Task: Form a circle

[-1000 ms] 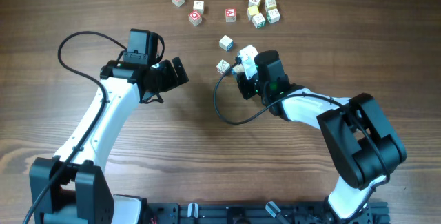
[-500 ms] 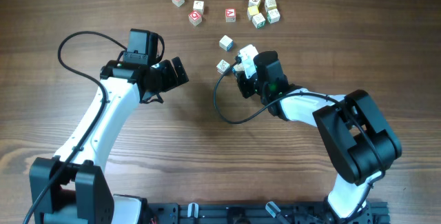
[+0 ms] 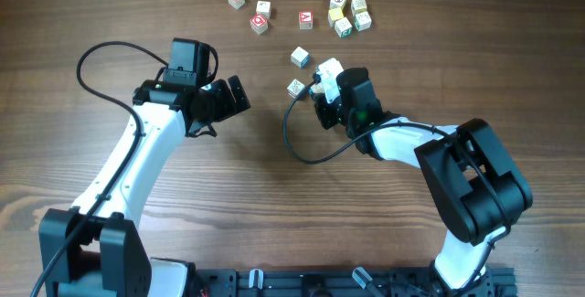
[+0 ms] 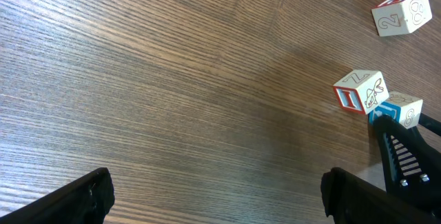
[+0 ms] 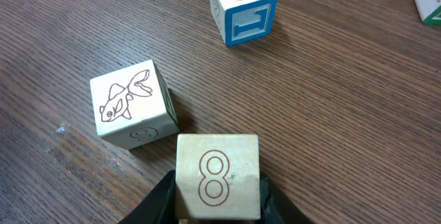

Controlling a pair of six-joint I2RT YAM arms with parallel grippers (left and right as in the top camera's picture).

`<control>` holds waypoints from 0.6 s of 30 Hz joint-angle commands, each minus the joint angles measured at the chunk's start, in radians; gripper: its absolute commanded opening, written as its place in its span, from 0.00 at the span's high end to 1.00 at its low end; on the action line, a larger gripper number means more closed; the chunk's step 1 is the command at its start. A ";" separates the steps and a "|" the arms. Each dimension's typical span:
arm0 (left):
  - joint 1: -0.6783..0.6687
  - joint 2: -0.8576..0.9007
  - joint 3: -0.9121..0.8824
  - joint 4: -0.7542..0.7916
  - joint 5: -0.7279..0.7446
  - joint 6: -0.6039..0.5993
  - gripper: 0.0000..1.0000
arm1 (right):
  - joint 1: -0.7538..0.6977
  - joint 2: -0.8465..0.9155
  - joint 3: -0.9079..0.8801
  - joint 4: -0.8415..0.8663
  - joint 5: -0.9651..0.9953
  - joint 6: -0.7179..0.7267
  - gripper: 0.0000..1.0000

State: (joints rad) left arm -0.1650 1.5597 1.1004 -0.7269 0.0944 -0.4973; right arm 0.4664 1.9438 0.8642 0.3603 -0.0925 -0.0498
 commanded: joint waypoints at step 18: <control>0.006 -0.001 -0.002 0.000 -0.010 0.019 0.00 | 0.008 0.004 0.013 0.009 -0.019 0.008 0.16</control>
State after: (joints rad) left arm -0.1650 1.5597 1.1000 -0.7269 0.0944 -0.4973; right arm 0.4664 1.9453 0.8642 0.3717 -0.0998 -0.0479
